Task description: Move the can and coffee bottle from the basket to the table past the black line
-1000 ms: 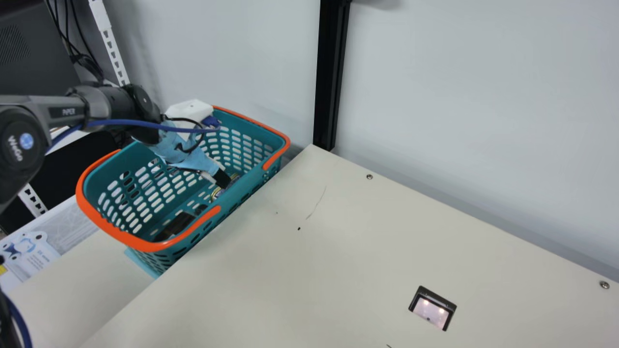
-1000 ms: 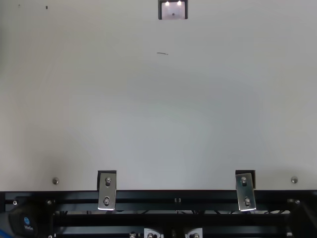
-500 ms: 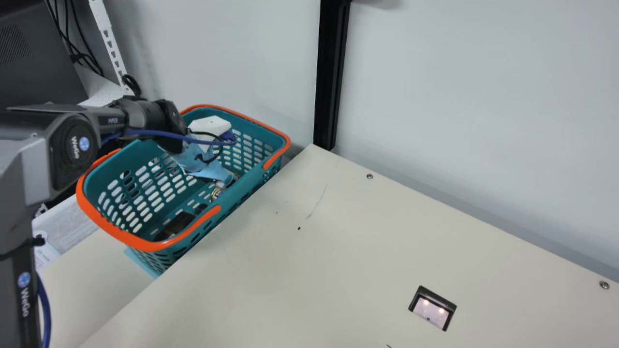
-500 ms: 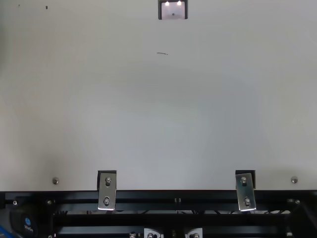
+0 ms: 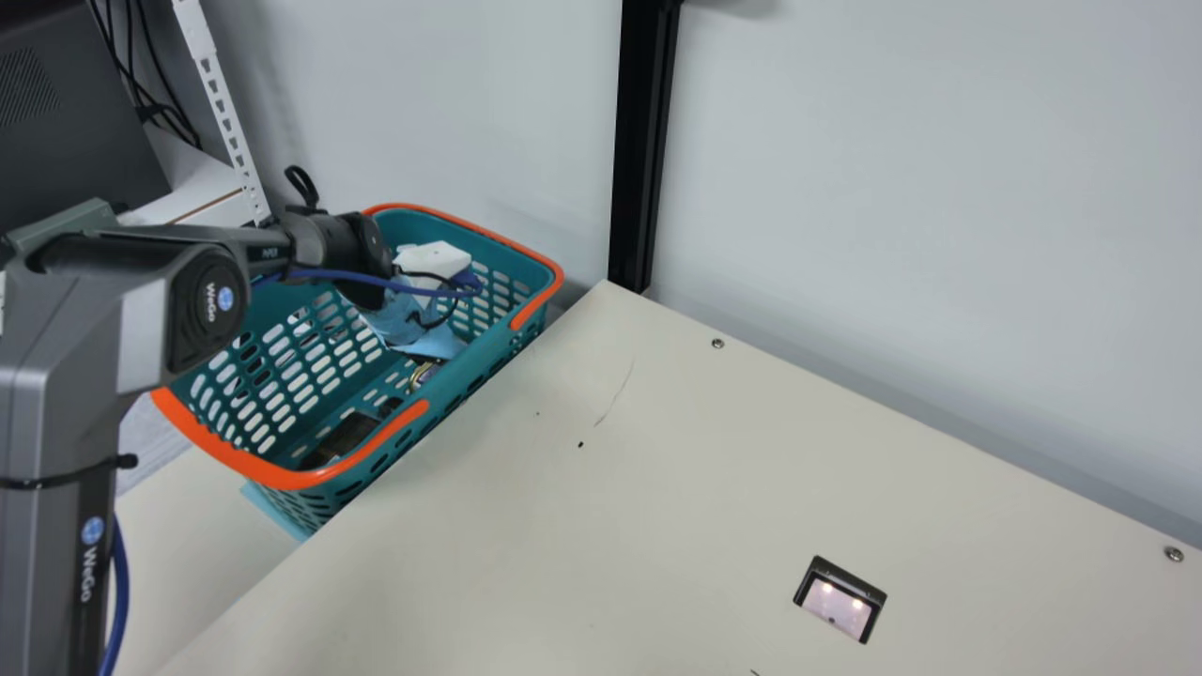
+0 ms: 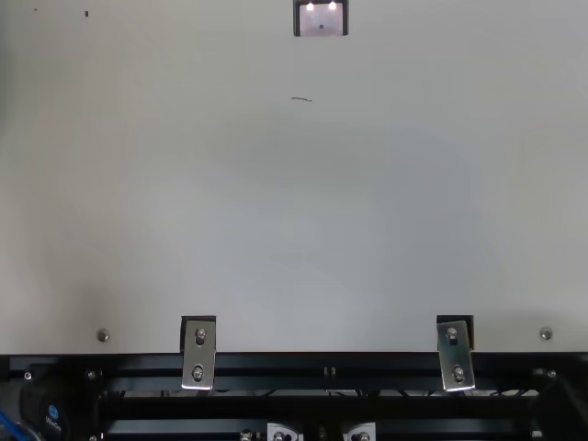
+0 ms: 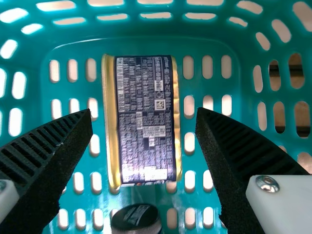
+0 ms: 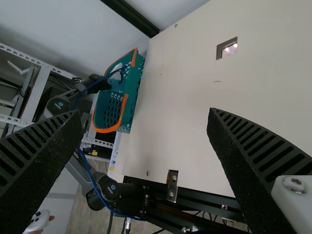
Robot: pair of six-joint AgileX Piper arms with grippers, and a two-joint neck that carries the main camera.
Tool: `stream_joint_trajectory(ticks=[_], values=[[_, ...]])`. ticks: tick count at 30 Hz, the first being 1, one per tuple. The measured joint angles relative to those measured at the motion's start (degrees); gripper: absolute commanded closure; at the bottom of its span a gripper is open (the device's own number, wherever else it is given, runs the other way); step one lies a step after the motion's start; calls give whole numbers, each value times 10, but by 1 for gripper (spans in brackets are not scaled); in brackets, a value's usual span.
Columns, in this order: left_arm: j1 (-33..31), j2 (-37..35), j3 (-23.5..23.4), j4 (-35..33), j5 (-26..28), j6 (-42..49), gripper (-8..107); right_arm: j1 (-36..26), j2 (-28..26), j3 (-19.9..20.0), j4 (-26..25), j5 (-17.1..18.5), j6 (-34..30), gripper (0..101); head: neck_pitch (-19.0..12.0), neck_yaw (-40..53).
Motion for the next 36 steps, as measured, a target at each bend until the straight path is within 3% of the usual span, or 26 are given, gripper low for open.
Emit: stream_joint_trajectory(ticks=[5,6,7,12,18,28,36], values=[[-4,23,-14,-8,-7,3,9,0,0,0,0,0,0,0,0,0],[-4,27,-16,-8,-11,4,56,0,0,0,0,0,0,0,0,0],[-4,29,-19,-11,-11,4,89,0,0,0,0,0,0,0,0,0],[-2,38,-20,-25,-23,15,89,0,0,0,0,0,0,0,0,0],[12,1,14,-63,-45,58,89,0,0,0,0,0,0,0,0,0],[59,-135,128,-180,-74,203,89,0,0,0,0,0,0,0,0,0],[96,-275,227,-328,-80,334,89,0,0,0,0,0,0,0,3,0]])
